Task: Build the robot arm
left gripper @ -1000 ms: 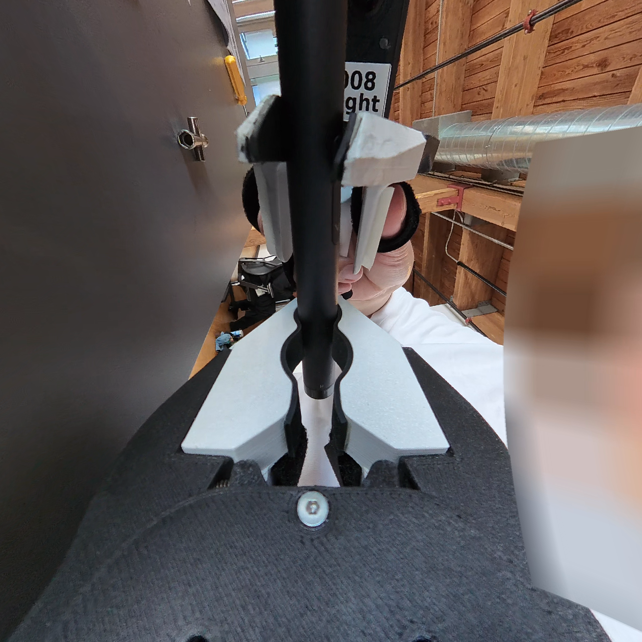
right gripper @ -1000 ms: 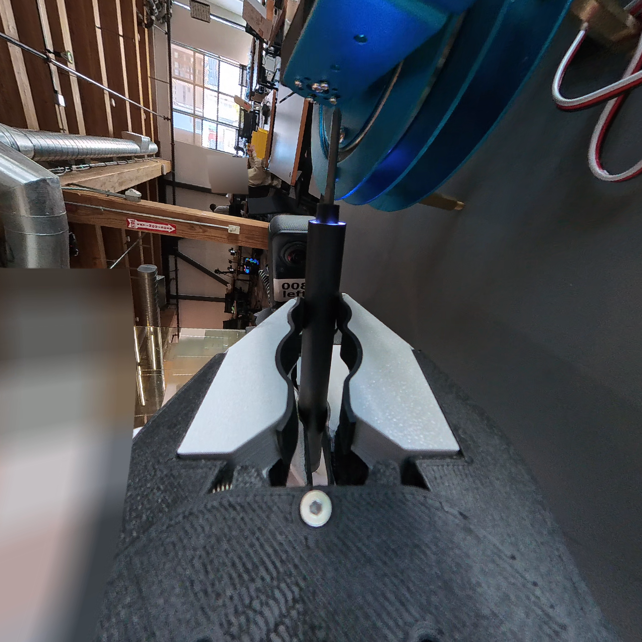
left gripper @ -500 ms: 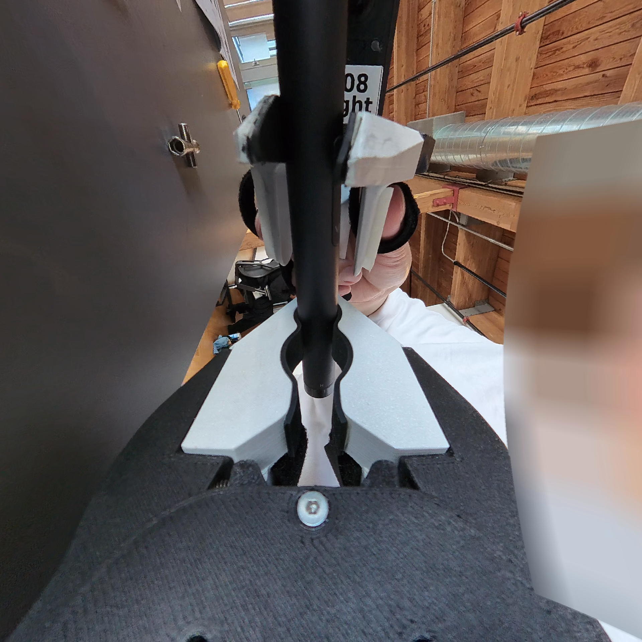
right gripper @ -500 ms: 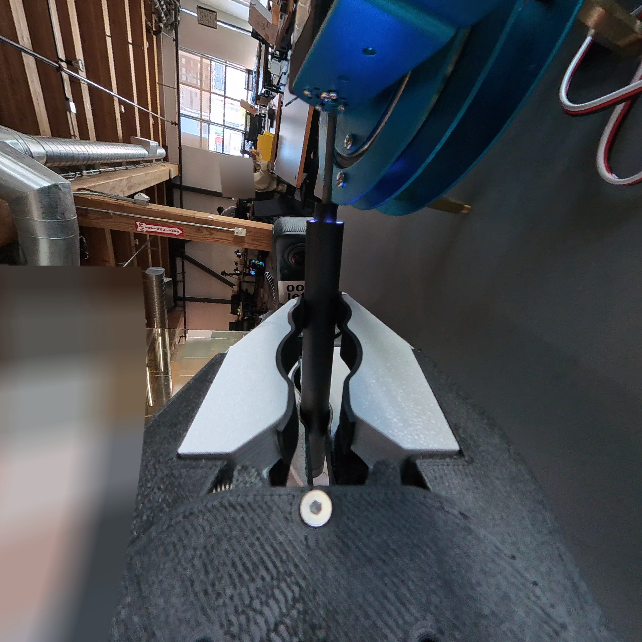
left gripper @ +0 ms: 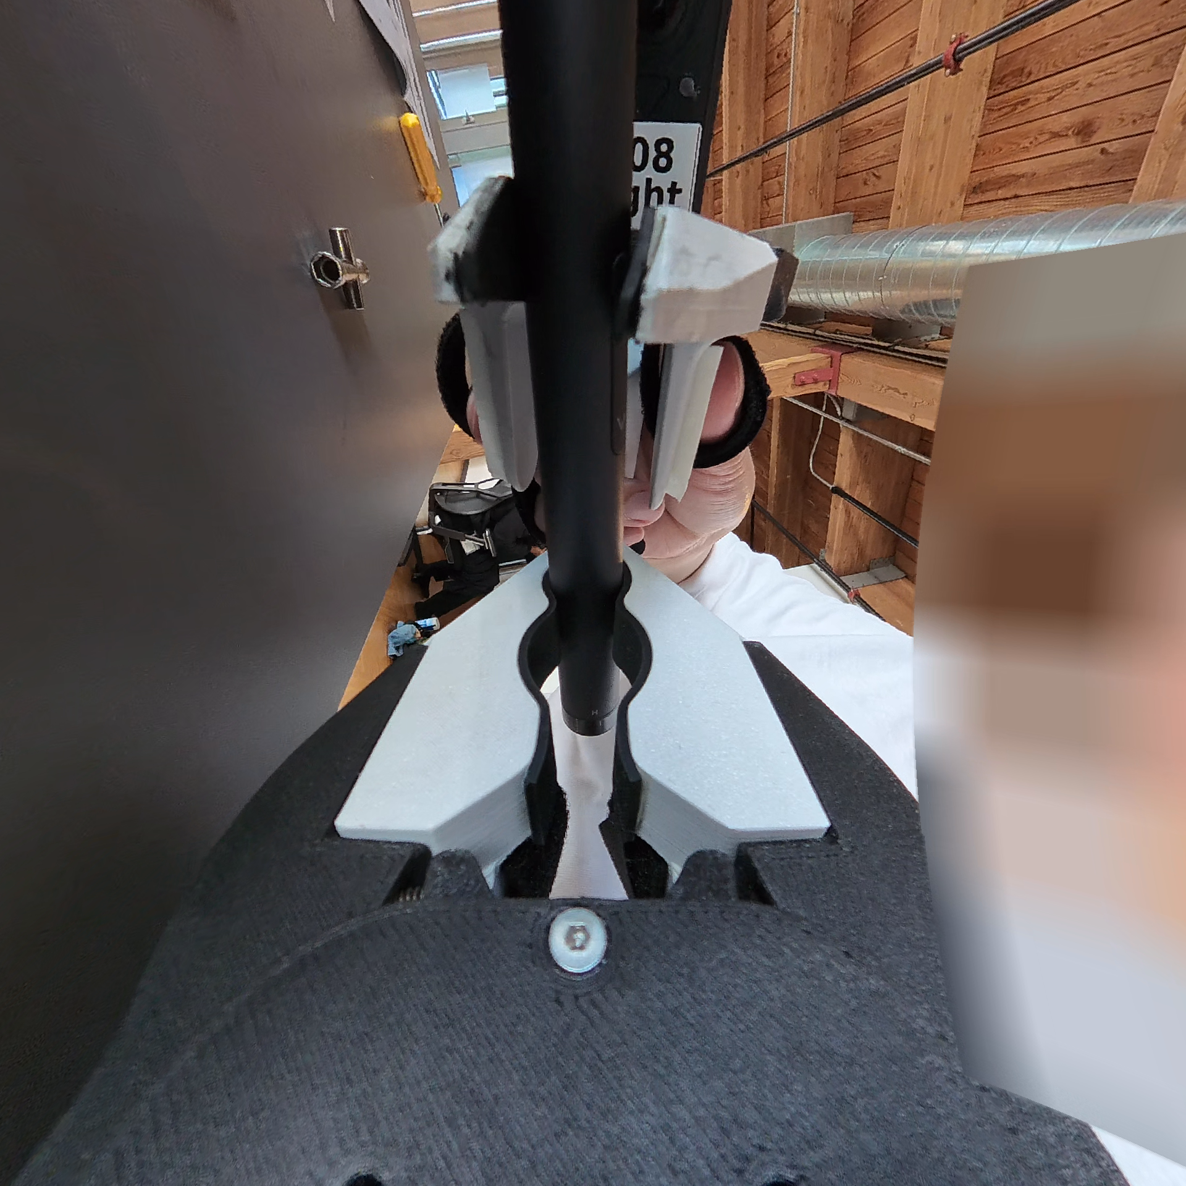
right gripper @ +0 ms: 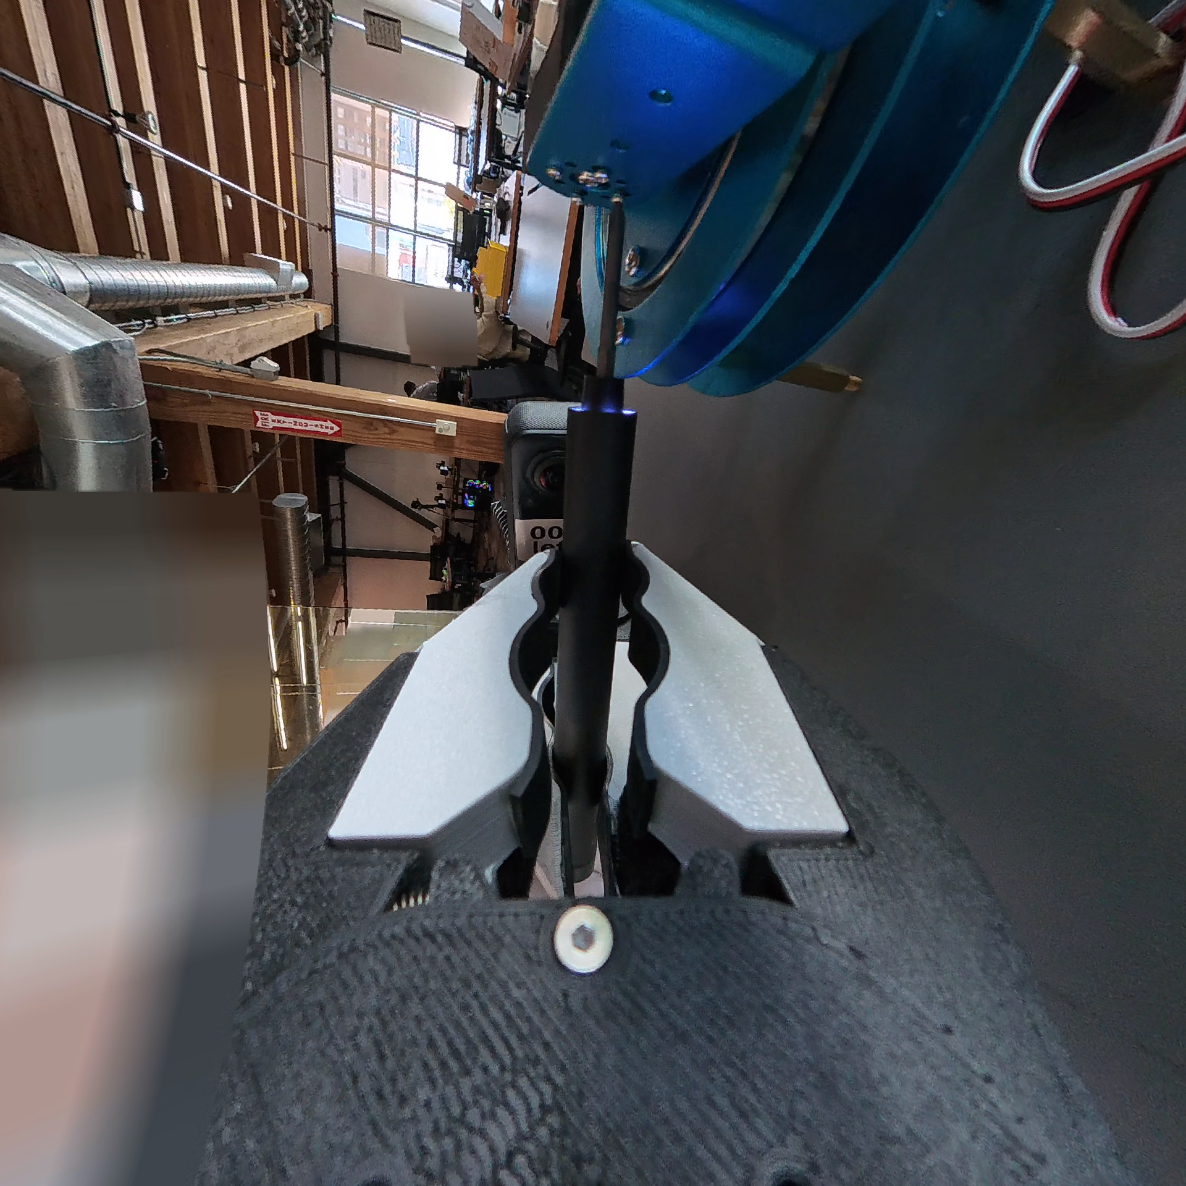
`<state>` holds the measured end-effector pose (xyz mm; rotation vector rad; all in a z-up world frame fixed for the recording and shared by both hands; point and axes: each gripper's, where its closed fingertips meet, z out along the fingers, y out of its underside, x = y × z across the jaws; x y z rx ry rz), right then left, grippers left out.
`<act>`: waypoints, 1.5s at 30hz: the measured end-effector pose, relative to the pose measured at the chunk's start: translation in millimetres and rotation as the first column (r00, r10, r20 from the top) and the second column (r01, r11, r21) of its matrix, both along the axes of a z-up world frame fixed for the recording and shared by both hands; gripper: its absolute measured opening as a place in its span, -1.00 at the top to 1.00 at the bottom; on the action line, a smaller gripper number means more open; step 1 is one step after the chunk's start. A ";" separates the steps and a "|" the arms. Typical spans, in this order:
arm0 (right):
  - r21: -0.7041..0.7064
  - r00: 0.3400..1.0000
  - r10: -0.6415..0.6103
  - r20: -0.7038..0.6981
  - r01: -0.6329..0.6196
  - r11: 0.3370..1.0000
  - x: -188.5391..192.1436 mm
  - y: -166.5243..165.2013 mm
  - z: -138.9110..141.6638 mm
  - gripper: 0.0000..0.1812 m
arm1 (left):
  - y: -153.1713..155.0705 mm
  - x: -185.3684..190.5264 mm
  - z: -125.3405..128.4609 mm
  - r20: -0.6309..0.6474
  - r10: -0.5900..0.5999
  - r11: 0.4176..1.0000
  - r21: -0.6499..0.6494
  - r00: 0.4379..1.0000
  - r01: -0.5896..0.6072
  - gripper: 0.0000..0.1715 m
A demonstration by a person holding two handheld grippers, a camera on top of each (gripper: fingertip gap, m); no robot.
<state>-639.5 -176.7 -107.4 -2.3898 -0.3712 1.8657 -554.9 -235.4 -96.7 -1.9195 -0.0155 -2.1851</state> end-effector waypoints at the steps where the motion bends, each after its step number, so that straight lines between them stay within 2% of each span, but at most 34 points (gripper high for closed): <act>1: -0.002 1.000 0.002 -0.001 -0.002 1.000 -0.1 0.0 0.0 0.81 | 0.1 -0.1 0.0 0.001 0.000 1.000 -0.001 1.000 0.000 0.91; 7: -0.011 0.999 -0.012 -0.032 0.012 1.000 -0.6 2.9 4.3 0.79 | 1.2 -2.5 6.9 0.053 -0.005 1.000 -0.018 0.999 0.006 0.91; 12: -0.100 0.994 -0.060 -0.086 0.051 0.994 2.5 5.9 9.4 0.71 | 2.2 -3.9 4.8 0.043 0.002 1.000 -0.019 0.999 -0.001 0.91; 19: 0.009 0.990 0.000 0.143 -0.002 1.000 8.7 1.8 3.3 0.77 | 2.6 -2.5 4.5 0.037 -0.005 1.000 -0.019 0.999 0.006 0.91; 28: 0.110 0.914 0.040 0.405 -0.092 0.990 11.3 6.0 -1.4 0.77 | 2.7 -2.1 1.9 0.023 -0.014 1.000 -0.015 1.000 0.015 0.91; 45: 0.061 0.859 0.051 0.509 -0.094 0.994 11.1 7.5 -5.2 0.82 | 2.5 -4.4 0.6 0.009 -0.036 0.999 -0.015 0.999 0.037 0.91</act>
